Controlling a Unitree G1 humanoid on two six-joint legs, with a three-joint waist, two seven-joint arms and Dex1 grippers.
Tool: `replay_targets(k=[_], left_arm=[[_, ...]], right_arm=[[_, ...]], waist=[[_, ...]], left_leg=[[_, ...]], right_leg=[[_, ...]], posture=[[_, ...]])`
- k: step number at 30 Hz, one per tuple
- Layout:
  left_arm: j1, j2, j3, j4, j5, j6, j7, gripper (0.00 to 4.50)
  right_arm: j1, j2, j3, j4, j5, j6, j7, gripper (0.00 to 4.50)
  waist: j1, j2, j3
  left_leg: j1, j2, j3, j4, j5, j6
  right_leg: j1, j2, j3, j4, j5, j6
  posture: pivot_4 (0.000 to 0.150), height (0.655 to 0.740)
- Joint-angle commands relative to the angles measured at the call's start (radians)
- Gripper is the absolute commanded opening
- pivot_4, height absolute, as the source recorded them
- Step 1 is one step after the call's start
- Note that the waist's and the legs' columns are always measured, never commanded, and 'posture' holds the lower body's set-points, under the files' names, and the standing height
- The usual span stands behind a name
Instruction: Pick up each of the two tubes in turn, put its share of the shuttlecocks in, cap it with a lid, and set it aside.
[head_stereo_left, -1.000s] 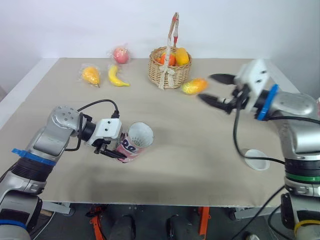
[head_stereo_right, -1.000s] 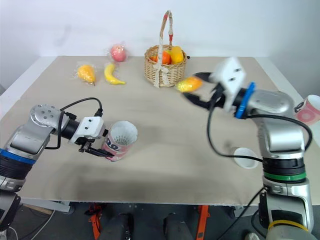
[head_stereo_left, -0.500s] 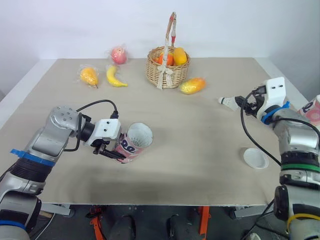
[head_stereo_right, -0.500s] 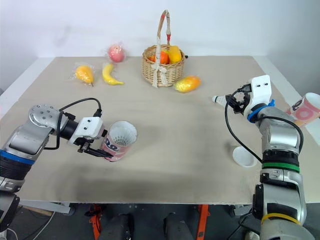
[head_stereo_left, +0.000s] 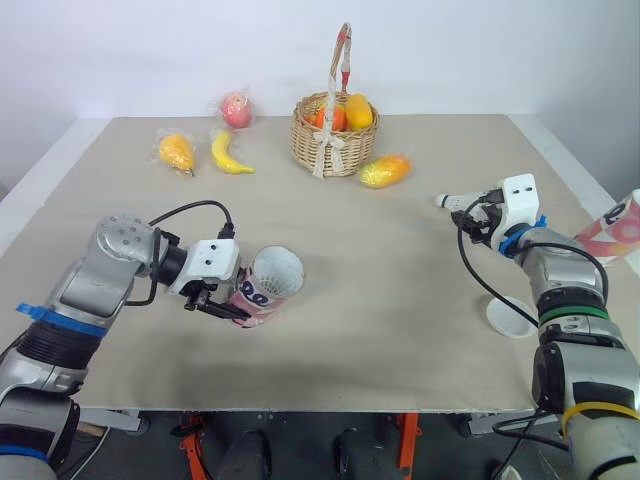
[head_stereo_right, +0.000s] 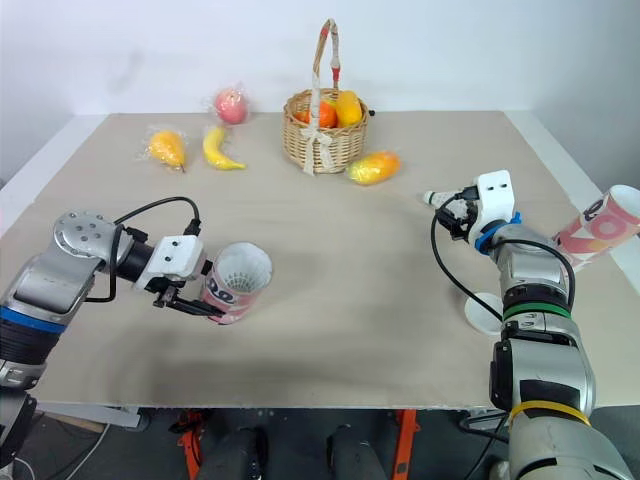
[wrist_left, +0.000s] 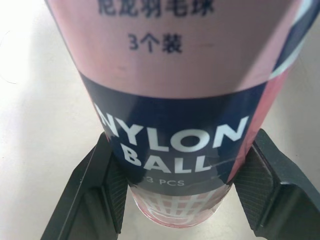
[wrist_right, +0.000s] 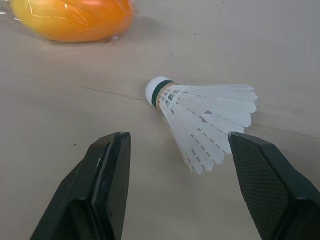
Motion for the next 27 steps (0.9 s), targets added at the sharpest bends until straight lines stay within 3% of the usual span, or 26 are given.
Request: replay_targets(k=[1,15,18,23,27], left_arm=[[0.037,0.012,-0.052,-0.010,0.005,0.017,-0.023,2.67],[0.021,0.011,-0.057,-0.015,0.003,0.027,-0.034,2.67],[0.024,0.013,-0.055,-0.023,0.000,0.034,-0.032,2.67],[0.035,0.019,-0.052,-0.040,-0.002,0.050,-0.028,2.67],[0.047,0.022,-0.049,-0.055,-0.007,0.063,-0.022,2.67]], right_arm=[[-0.036,0.013,-0.002,0.019,-0.001,-0.036,0.002,3.35],[-0.158,0.070,0.037,0.253,-0.094,-0.153,-0.076,3.35],[-0.164,0.073,0.047,0.270,-0.112,-0.173,-0.098,2.54],[-0.163,0.072,0.035,0.275,-0.115,-0.203,-0.103,0.18],[-0.153,0.067,0.039,0.255,-0.119,-0.224,-0.084,0.05]], waist=[[0.000,0.000,0.000],[-0.004,0.000,0.000],[-0.005,0.000,0.000],[-0.005,0.000,0.000],[-0.005,0.000,0.000]], left_leg=[[0.000,0.000,0.000,0.000,0.000,0.000],[0.000,0.000,0.000,-0.001,0.000,0.000],[0.000,0.000,0.000,-0.001,0.000,0.000],[0.000,0.000,0.000,-0.001,0.000,0.000],[0.000,0.000,0.000,-0.001,-0.001,0.000]], right_leg=[[0.000,0.000,0.000,0.000,0.000,0.000],[0.000,0.000,0.000,0.000,0.000,0.000],[0.000,0.000,0.000,0.000,0.000,0.000],[0.000,0.000,0.001,0.000,0.000,0.000],[0.000,0.000,0.001,0.000,-0.001,-0.001]], posture=[[0.150,0.7400],[0.150,0.7400],[0.150,0.7400],[0.150,0.7400],[0.150,0.7400]])
